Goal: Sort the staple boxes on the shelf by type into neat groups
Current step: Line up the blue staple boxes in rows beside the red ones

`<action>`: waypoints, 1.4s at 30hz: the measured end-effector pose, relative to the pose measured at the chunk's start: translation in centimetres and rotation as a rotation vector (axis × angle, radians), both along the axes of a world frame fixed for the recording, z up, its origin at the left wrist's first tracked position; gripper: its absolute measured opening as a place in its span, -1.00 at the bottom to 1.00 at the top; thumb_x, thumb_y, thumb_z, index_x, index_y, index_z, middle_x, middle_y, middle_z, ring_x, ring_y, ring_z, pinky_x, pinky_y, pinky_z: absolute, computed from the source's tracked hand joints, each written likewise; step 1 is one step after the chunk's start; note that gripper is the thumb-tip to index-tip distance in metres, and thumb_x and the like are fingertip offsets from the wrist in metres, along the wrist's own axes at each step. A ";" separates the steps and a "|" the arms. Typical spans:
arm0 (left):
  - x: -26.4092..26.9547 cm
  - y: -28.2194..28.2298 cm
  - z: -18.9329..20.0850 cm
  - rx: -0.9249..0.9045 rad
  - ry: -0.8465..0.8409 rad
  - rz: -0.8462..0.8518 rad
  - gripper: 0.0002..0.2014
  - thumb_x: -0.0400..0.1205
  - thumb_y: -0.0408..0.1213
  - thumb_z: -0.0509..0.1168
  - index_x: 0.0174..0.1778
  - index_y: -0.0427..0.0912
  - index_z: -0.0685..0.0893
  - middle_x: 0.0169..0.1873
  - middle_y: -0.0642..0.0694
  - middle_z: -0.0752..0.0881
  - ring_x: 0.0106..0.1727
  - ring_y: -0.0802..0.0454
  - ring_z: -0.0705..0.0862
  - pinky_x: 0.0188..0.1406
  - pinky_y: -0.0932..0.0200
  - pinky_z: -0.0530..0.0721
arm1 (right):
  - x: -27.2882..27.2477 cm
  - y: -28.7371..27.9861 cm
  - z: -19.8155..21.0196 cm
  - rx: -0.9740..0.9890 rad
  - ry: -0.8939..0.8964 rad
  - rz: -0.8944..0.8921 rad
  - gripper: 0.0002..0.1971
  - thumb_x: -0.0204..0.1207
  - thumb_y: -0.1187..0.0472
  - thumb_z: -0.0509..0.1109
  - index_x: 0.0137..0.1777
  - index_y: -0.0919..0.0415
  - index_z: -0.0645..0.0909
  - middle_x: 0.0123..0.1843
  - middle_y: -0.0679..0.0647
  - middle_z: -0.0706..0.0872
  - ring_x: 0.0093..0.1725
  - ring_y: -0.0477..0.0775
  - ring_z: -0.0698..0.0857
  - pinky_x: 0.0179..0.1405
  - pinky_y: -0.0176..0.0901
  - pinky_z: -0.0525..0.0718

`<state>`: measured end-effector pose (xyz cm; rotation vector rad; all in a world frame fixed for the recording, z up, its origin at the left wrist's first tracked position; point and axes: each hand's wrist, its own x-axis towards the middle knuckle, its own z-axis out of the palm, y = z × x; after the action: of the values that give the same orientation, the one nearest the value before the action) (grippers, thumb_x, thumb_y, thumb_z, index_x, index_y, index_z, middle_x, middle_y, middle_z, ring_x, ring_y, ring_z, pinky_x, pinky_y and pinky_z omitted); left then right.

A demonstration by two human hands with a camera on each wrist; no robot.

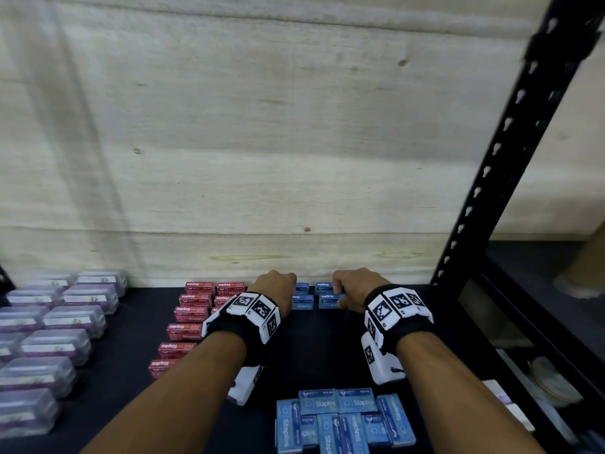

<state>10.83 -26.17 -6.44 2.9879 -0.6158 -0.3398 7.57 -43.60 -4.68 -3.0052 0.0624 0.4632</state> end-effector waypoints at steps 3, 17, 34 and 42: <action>0.1 0.0 0.1 -0.007 0.022 0.010 -0.71 0.70 -0.36 0.24 0.35 -0.22 0.50 0.17 -0.27 0.62 0.07 -0.24 0.74 0.04 -0.09 0.76 | 0.1 0.0 -0.1 -0.005 -0.005 0.003 -0.74 0.64 0.14 0.41 0.29 0.11 0.54 0.28 0.11 0.65 0.18 0.15 0.65 -0.04 -0.16 0.52; -0.1 0.2 0.2 -0.024 0.025 0.034 -0.68 0.69 -0.34 0.25 0.37 -0.23 0.49 0.19 -0.27 0.61 0.11 -0.24 0.73 0.06 -0.09 0.75 | 0.2 -0.2 -0.5 0.021 -0.016 -0.001 -0.72 0.61 0.09 0.45 0.25 0.09 0.53 0.18 0.08 0.65 -0.05 0.08 0.55 -0.11 -0.15 0.49; -6.5 1.3 3.0 0.123 0.219 -0.224 -0.67 0.60 0.07 0.38 0.13 -0.08 0.76 0.11 0.00 0.75 0.18 -0.04 0.68 0.26 -0.01 0.64 | -6.5 -1.2 2.5 0.065 0.208 0.085 -0.70 0.52 -0.04 0.53 0.17 0.07 0.73 -0.08 -0.22 0.69 -0.08 -0.15 0.63 0.04 -0.18 0.60; -9.6 0.0 1.3 0.075 0.338 -0.319 -0.68 0.44 -0.03 0.56 0.06 -0.06 0.83 0.02 0.02 0.81 0.09 0.04 0.73 0.25 -0.02 0.69 | -10.0 1.5 1.3 -0.009 0.321 0.231 -0.57 0.40 0.07 0.64 0.28 0.05 0.74 0.06 -0.15 0.76 0.02 -0.10 0.67 0.19 -0.14 0.65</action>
<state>1.22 -26.12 -5.13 2.7920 -1.0530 -0.8826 -2.42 -42.07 -3.34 -2.9266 -0.2610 0.9665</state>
